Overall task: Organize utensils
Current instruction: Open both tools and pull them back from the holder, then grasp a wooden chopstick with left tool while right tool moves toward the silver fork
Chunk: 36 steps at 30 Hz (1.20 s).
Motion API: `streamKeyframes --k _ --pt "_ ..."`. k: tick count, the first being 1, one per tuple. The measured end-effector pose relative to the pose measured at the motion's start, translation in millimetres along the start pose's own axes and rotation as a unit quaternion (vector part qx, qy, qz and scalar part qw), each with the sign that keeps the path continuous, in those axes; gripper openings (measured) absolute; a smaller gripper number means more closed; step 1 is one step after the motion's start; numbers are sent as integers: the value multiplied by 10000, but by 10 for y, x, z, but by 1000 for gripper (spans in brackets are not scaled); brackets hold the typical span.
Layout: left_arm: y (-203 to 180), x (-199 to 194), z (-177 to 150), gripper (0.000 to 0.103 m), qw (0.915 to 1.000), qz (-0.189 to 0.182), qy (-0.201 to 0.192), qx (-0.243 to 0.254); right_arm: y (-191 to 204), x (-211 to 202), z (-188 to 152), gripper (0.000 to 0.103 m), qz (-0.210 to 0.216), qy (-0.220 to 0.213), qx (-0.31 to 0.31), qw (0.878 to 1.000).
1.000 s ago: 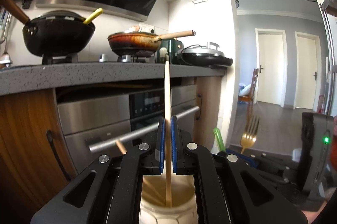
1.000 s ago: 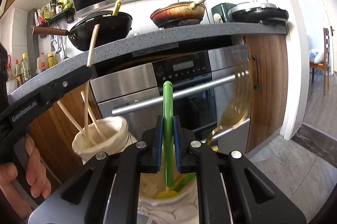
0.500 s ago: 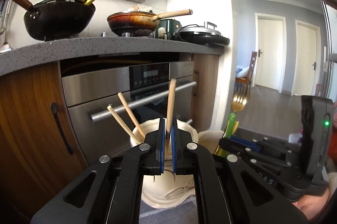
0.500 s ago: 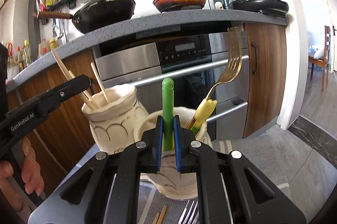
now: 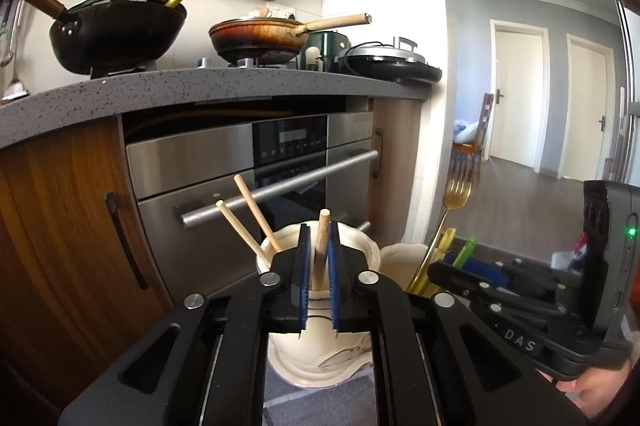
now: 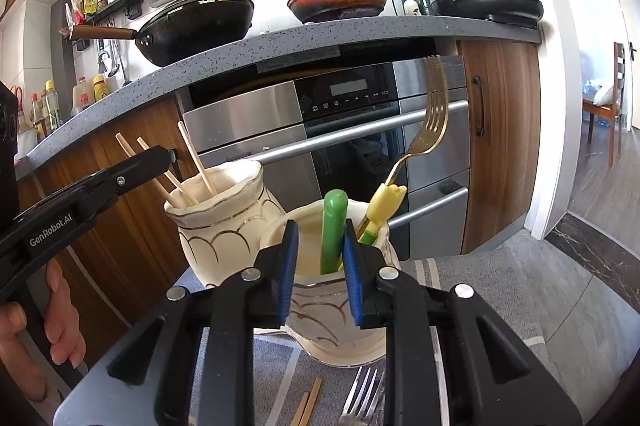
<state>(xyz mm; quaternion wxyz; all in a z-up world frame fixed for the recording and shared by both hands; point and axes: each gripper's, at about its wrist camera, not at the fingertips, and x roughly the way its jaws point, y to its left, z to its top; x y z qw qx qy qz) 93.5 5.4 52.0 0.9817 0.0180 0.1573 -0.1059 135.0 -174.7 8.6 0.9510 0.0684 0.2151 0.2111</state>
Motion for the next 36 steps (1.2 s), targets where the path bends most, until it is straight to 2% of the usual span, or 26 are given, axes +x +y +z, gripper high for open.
streamKeyframes --k 4,7,8,10,11,12,14,18,22,27,36 --pt "20 -92 51 23 9999 39 -98 5 -15 -115 38 35 2 -38 49 10000" --pt "26 -190 88 28 9999 69 -122 7 -37 -224 78 53 -95 -61 91 9999" --pt "26 -226 95 35 9999 59 -122 0 -46 -260 86 62 -148 -35 102 9998" --pt "29 -322 99 53 9999 42 -144 9 -84 -359 88 69 -265 51 84 9996" --pt "24 -389 94 66 9999 19 -157 51 -99 -400 82 75 -286 73 74 9995" --pt "16 -434 83 73 9998 -4 -152 99 -134 -469 62 80 -325 105 39 9994" --pt "-14 -507 38 78 9997 -7 -31 229 -198 -589 15 84 -455 164 -54 9988" --pt "-67 -566 -138 86 9990 -56 359 279 -361 -757 -114 92 -711 386 -50 9967" --pt "-119 -525 -394 87 9958 -200 877 180 -481 -872 -283 96 -861 637 -34 9942" --pt "-332 -371 -788 87 9847 -292 1705 221 -534 -962 -525 97 -988 943 -75 9906" --pt "-638 -218 -1168 87 9708 -292 2358 339 -491 -944 -788 98 -935 1276 -56 9874"
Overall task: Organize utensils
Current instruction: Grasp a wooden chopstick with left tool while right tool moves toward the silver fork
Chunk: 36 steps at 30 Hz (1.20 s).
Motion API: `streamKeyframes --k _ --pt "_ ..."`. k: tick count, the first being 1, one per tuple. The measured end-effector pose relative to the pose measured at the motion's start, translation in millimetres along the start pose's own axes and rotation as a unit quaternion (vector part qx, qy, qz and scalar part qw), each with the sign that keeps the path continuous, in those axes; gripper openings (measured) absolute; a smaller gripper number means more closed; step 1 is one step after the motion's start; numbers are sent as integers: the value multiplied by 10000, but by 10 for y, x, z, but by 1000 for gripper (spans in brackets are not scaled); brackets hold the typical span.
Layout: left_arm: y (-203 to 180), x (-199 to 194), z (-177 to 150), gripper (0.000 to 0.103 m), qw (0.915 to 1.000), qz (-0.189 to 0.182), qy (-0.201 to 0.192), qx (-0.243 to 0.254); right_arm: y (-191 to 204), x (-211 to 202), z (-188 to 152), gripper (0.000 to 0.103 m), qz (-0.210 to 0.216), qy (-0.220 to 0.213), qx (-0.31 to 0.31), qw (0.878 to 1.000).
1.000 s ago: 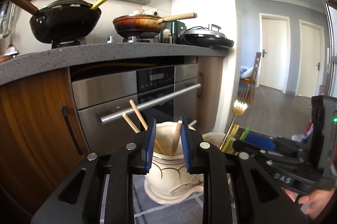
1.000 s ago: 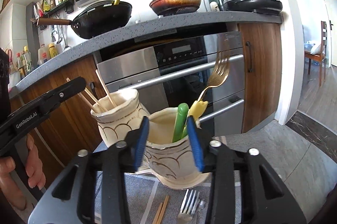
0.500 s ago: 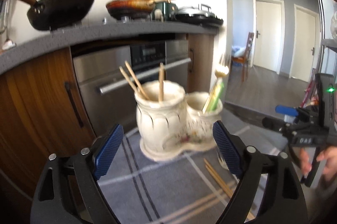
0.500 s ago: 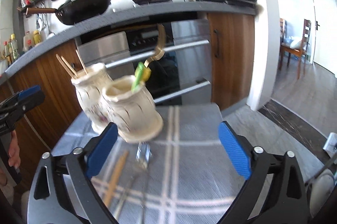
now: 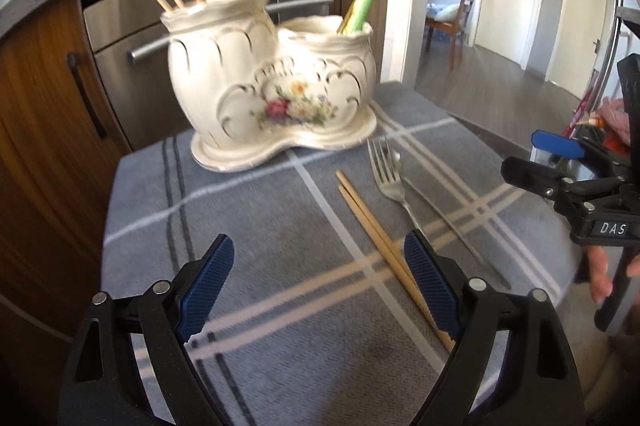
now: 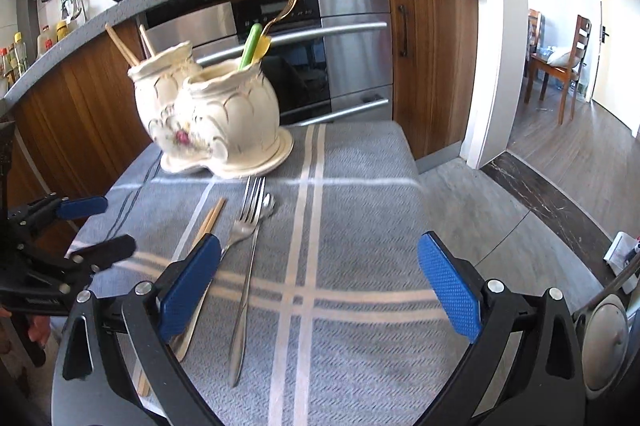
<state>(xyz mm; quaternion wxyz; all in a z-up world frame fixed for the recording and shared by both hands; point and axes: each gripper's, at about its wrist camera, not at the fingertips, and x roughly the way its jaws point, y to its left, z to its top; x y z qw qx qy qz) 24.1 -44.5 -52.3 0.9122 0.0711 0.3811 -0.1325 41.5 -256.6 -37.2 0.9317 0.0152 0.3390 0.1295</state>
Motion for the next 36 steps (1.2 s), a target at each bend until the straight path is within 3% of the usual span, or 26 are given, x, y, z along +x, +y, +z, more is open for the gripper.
streamKeyframes --k 9,16,19,22,24,26,28,31,36 --pt "-181 258 -69 80 9976 61 672 -142 -16 -46 -70 98 46 -14 31 10000" --pt "-213 286 -81 76 9956 148 864 -323 -65 -91 -89 98 83 -51 81 9999" --pt "-221 322 -40 69 9945 307 932 -352 -82 -93 -95 98 76 -70 107 9999" --pt "-251 358 -18 57 9939 347 1000 -299 -97 -106 -96 98 108 -69 144 9998" --pt "-281 353 -3 32 9943 298 998 -227 -90 -117 -97 97 139 -68 126 9998" --pt "-291 354 9 13 9944 268 1020 -115 -58 -105 -99 97 139 7 36 9999" --pt "-245 345 2 9 9943 203 1041 -109 12 -54 -103 97 155 189 -142 9996" --pt "-140 331 -12 8 9940 108 1061 -236 155 40 -114 87 174 429 -468 9978" --pt "15 282 -60 6 9939 83 1035 -379 313 212 -101 59 295 811 -544 9948"
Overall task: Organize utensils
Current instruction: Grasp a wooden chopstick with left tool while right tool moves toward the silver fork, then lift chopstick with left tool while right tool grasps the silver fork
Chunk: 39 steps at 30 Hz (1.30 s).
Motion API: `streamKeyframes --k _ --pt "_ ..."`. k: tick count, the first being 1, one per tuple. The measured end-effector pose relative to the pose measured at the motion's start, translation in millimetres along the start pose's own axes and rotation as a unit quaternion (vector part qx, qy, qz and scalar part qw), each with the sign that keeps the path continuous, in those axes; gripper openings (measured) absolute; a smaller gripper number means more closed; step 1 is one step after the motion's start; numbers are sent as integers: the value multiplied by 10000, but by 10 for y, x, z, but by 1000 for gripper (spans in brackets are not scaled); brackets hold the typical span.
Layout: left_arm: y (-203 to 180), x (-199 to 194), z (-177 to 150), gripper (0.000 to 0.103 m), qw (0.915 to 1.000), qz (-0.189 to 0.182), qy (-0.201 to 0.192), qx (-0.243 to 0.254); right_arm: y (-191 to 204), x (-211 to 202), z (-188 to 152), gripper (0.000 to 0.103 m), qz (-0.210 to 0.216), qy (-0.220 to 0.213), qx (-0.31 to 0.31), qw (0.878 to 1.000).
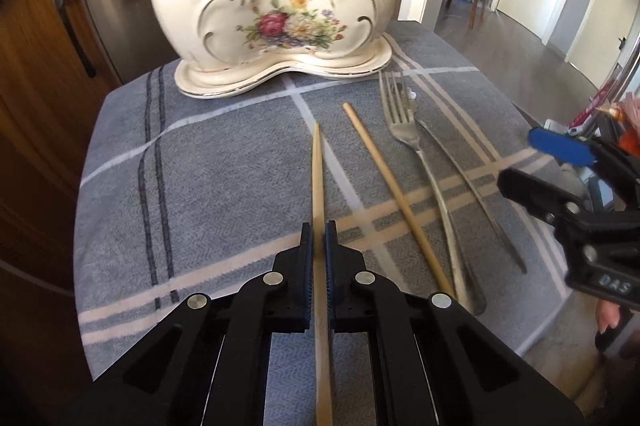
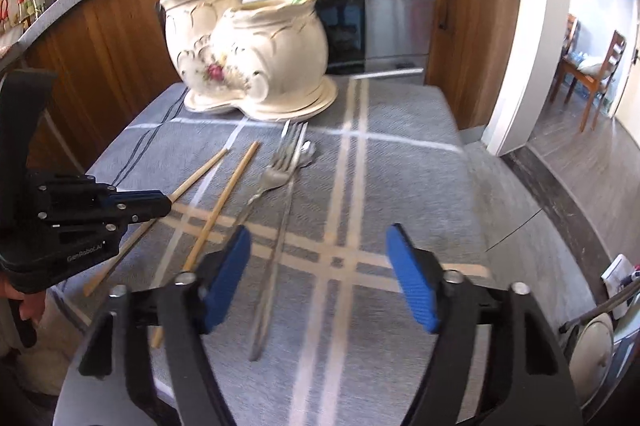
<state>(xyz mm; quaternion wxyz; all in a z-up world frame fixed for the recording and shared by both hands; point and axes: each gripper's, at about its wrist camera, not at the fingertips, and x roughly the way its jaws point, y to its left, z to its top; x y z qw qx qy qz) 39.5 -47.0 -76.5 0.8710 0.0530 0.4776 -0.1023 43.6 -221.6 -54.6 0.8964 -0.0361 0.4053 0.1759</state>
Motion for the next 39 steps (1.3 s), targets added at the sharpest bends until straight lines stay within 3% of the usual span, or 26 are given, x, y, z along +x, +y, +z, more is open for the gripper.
streamKeyframes --k 6,9,17,22,25,30,39 --pt "121 -59 -49 6 9999 -15 -90 -63 225 148 98 30 191 257 -5 9995" --pt "164 -92 -59 6 9998 -90 -146 -94 340 239 158 22 215 417 11 9989" --pt "266 -115 -75 6 9991 -311 -239 -158 483 510 275 17 -123 826 85 9965" --pt "314 -145 -66 6 9984 -424 -324 -180 533 604 317 17 -392 783 63 9961" --pt "345 -159 -61 6 9980 -479 -356 -228 575 614 312 11 -472 724 19 9963" --pt "365 -181 -45 6 9975 -517 -404 -256 563 585 278 5 -444 601 177 9970" --pt "381 -241 -43 6 9960 -650 -575 -227 478 229 199 5 -74 133 340 9993"
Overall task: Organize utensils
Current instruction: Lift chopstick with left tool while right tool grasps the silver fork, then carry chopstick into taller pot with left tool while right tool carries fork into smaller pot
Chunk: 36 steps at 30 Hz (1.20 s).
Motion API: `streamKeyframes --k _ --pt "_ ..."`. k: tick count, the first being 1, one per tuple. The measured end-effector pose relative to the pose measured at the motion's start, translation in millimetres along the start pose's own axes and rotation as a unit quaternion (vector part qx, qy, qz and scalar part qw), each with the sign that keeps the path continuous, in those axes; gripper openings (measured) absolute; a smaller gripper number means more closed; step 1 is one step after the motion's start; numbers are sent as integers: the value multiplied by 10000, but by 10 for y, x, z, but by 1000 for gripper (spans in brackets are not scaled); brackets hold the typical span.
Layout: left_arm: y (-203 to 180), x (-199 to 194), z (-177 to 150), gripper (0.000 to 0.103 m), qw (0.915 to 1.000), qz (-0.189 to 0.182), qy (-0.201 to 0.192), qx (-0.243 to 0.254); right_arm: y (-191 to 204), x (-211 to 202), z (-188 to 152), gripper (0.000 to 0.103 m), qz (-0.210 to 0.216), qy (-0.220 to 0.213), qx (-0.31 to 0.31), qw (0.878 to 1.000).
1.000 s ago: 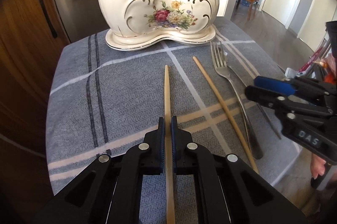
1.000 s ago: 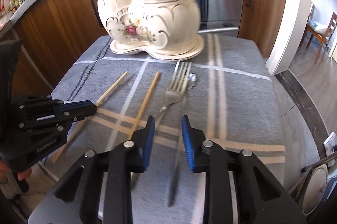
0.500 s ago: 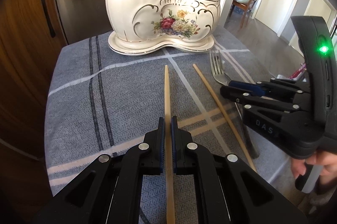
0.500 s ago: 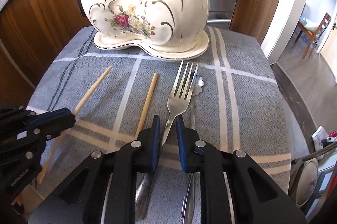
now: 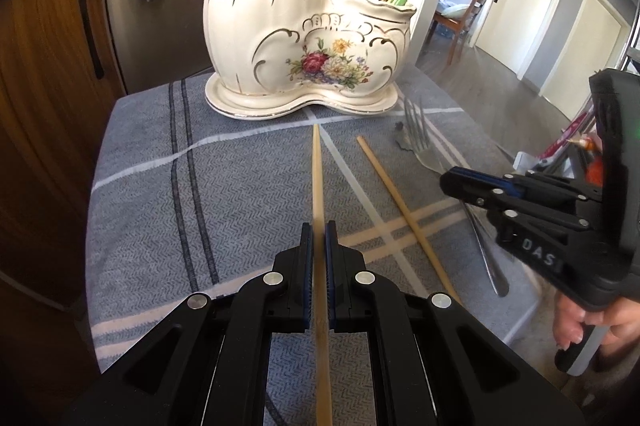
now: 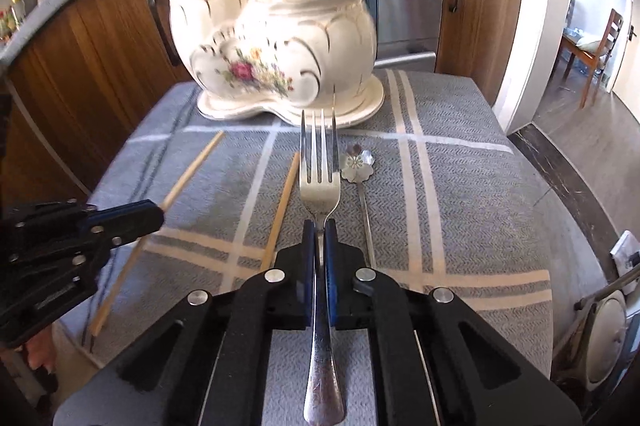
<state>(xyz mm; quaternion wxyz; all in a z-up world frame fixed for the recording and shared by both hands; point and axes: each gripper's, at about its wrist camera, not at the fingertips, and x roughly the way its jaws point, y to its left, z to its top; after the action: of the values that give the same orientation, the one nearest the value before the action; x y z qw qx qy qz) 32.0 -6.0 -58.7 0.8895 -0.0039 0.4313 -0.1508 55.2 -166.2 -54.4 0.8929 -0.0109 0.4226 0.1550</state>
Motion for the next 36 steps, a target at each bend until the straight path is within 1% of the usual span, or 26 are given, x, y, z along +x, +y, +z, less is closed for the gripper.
streamKeyframes --k 2,5,7,12,17,22,24,28,29,32,36 --pt "3 -33 3 6 10000 -25 -59 6 -15 -116 -13 5 108 -204 10 9997" --pt "7 -136 -2 6 9995 -103 -291 85 -24 -300 -46 5 201 -540 -73 9983" --pt "15 -219 2 6 9986 -87 -488 159 -10 -434 -69 5 186 -814 -219 9963" --pt "66 -384 28 6 9964 -200 -809 163 36 -668 -130 5 121 -1433 -566 9880" --pt "68 -531 44 6 9930 -257 -1132 208 89 -797 -173 5 82 -1918 -704 9789" --pt "42 -760 115 6 9865 -406 -1548 347 109 -898 -74 5 145 -2206 -673 9729" --pt "55 -888 204 6 9817 -401 -1812 427 114 -956 39 5 180 -2352 -680 9694" --pt "114 -1142 452 6 9680 -426 -2441 397 96 -1029 305 5 312 -2622 -575 9628" --pt "147 -1216 552 6 9611 -438 -2701 388 91 -1045 398 5 359 -2704 -533 9606" --pt "258 -1318 801 6 9467 -490 -3171 302 79 -1075 584 5 386 -2901 -501 9549" --pt "413 -1341 1174 6 9287 -693 -3642 132 44 -1094 903 5 498 -3126 -374 9478"
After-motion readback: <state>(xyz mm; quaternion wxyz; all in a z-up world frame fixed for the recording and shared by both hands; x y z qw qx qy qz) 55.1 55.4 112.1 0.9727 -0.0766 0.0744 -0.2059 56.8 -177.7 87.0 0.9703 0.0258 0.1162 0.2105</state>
